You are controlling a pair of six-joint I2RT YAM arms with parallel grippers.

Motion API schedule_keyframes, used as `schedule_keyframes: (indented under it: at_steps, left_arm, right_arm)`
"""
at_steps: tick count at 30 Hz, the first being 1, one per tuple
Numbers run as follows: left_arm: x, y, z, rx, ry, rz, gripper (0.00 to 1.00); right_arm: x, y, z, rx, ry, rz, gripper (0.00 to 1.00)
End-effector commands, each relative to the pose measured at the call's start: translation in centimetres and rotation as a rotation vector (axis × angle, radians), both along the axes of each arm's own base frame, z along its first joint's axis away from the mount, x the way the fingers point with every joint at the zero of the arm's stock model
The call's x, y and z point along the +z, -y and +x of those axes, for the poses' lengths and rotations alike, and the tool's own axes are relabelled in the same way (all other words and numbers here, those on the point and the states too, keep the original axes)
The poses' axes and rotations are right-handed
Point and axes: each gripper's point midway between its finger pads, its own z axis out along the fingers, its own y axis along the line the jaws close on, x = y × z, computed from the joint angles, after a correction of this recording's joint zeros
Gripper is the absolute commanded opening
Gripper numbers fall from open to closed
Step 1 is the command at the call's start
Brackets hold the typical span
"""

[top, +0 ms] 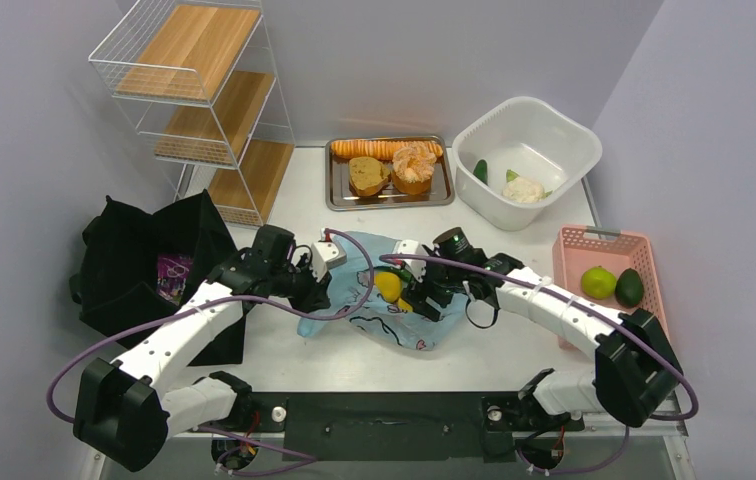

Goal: Untie the knot of the grocery bags and take out the mixed food

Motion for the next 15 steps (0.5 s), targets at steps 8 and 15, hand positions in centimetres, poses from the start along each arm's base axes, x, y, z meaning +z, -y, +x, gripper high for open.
schedule_keyframes:
  at_steps: [8,15]
  left_arm:
    - [0.3,0.1,0.4,-0.007,0.046,-0.004,0.13]
    - [0.3,0.3,0.6,-0.009,0.049,-0.007,0.13]
  right_arm:
    - [0.2,-2.6,1.8,0.045,0.135,0.024,0.83]
    - [0.4,-4.5,2.0,0.075,0.153,0.033,0.74]
